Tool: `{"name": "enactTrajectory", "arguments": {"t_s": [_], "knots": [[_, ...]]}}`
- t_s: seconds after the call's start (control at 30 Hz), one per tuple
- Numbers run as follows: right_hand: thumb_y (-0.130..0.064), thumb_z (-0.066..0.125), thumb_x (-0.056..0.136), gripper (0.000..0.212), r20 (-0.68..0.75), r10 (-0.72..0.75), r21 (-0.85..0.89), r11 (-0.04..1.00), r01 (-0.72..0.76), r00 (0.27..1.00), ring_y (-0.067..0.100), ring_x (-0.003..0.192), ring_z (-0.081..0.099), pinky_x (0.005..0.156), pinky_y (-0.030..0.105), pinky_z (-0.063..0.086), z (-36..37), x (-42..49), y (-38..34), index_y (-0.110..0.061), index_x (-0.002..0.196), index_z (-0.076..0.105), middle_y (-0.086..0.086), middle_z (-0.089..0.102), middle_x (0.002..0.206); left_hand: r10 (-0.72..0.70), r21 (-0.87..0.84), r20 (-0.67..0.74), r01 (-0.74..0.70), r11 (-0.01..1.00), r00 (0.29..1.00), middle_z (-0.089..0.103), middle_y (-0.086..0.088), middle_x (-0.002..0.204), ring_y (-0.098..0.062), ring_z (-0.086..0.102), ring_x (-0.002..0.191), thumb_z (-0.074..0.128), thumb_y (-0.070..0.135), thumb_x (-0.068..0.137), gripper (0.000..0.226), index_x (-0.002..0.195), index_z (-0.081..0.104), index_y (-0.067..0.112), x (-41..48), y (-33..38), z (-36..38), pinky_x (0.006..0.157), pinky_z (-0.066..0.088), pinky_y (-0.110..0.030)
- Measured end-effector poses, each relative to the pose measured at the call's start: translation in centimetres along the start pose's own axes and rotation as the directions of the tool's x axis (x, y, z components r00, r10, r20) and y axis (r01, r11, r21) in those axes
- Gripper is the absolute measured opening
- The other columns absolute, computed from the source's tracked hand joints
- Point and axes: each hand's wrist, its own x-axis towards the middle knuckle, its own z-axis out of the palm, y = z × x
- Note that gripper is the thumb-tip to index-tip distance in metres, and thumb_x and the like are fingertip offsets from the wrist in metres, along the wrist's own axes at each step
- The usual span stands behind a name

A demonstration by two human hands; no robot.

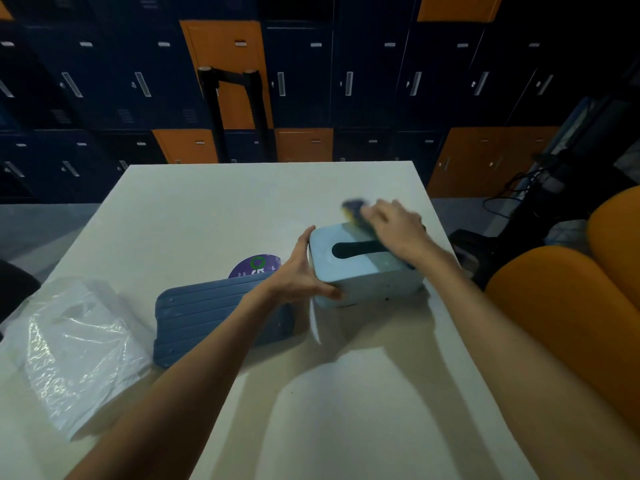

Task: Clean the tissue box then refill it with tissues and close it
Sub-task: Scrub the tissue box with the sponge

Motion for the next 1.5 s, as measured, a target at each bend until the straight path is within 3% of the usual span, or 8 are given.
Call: {"name": "enactTrajectory", "arguments": {"t_s": [0.13, 0.37, 0.53, 0.77, 0.87, 1.2, 1.37, 1.5], "knots": [[-0.060, 0.018, 0.096, 0.052, 0.157, 0.005, -0.324, 0.945, 0.047, 0.988, 0.027, 0.147, -0.006, 0.113, 0.059, -0.007, 3.6, 0.7, -0.3, -0.043, 0.146, 0.024, -0.002, 0.013, 0.160, 0.054, -0.071, -0.028, -0.056, 0.996, 0.998, 0.043, 0.002, 0.134, -0.010, 0.051, 0.119, 0.090, 0.027, 0.044, 0.123, 0.143, 0.017, 0.025, 0.3, 0.0, 0.3, 0.095, 0.050, -0.027], [-0.064, 0.017, 0.095, 0.050, 0.353, -0.283, -0.346, 0.846, 0.405, 0.892, 0.019, 0.146, -0.019, 0.113, 0.055, -0.014, 5.5, -1.2, -2.0, -0.059, 0.143, 0.005, -0.015, -0.008, 0.160, 0.120, -0.110, 0.010, -0.118, 0.987, 0.993, 0.065, -0.004, 0.103, -0.003, 0.064, 0.087, 0.079, -0.006, 0.056, 0.065, 0.117, 0.055, -0.006, 0.4, 0.0, 0.7, 0.073, 0.051, -0.019], [-0.058, 0.017, 0.098, 0.047, 0.240, -0.169, -0.360, 0.899, 0.249, 0.956, 0.018, 0.147, -0.010, 0.113, 0.055, -0.010, 4.2, 0.3, -0.2, -0.057, 0.144, 0.010, -0.011, 0.000, 0.161, 0.108, -0.084, -0.076, -0.114, 0.990, 0.991, 0.050, -0.001, 0.124, 0.004, 0.056, 0.103, 0.087, 0.012, 0.049, 0.107, 0.138, 0.027, 0.018, -0.1, 0.3, 0.6, 0.080, 0.050, -0.017], [-0.039, 0.022, 0.099, 0.049, -0.194, 0.181, -0.316, 0.919, -0.236, 0.964, 0.031, 0.139, 0.025, 0.112, 0.055, 0.017, 2.8, -0.7, 2.8, -0.028, 0.145, 0.036, 0.009, 0.031, 0.153, 0.123, -0.055, -0.062, -0.127, 0.990, 0.990, 0.047, 0.001, 0.128, 0.008, 0.050, 0.111, 0.087, 0.022, 0.049, 0.102, 0.133, 0.030, 0.028, -0.2, 0.2, 0.5, 0.087, 0.049, -0.016], [-0.041, 0.019, 0.095, 0.057, -0.275, 0.254, -0.318, 0.886, -0.337, 0.927, 0.033, 0.141, 0.023, 0.114, 0.056, 0.013, 4.1, -3.1, 1.8, -0.026, 0.147, 0.034, 0.014, 0.026, 0.155, 0.135, -0.057, -0.069, -0.139, 0.989, 0.988, 0.048, -0.001, 0.127, 0.013, 0.051, 0.104, 0.087, 0.016, 0.051, 0.100, 0.132, 0.029, 0.027, -0.1, 0.1, 0.5, 0.083, 0.049, -0.014], [-0.044, 0.038, 0.093, 0.045, -0.275, -0.338, -0.370, 0.901, 0.226, 0.900, 0.030, 0.121, 0.056, 0.108, 0.052, 0.030, 7.7, -7.7, 1.1, -0.021, 0.118, 0.069, 0.010, 0.063, 0.127, 0.153, -0.025, -0.076, -0.155, 0.988, 0.985, 0.054, -0.002, 0.120, 0.003, 0.059, 0.101, 0.083, 0.021, 0.049, 0.103, 0.136, 0.028, 0.015, -0.2, 0.2, 0.7, 0.081, 0.050, -0.016], [-0.033, 0.035, 0.095, 0.047, -0.414, -0.252, -0.299, 0.945, 0.131, 0.875, 0.032, 0.118, 0.058, 0.103, 0.057, 0.033, 4.8, -6.5, 5.8, -0.006, 0.109, 0.071, 0.013, 0.066, 0.121, 0.105, -0.033, -0.069, -0.107, 0.994, 0.992, 0.049, 0.003, 0.125, 0.010, 0.050, 0.110, 0.086, 0.026, 0.045, 0.108, 0.136, 0.028, 0.023, -0.1, 0.2, 0.7, 0.085, 0.048, -0.013], [-0.045, 0.038, 0.091, 0.047, -0.402, -0.134, -0.230, 0.972, 0.042, 0.906, 0.032, 0.127, 0.049, 0.109, 0.058, 0.019, 7.1, -7.4, 2.0, -0.019, 0.113, 0.070, 0.009, 0.062, 0.129, 0.122, -0.033, -0.085, -0.125, 0.992, 0.989, 0.050, -0.001, 0.125, 0.011, 0.053, 0.103, 0.087, 0.026, 0.045, 0.107, 0.135, 0.029, 0.020, -0.2, 0.2, 0.9, 0.082, 0.049, -0.015]]}}
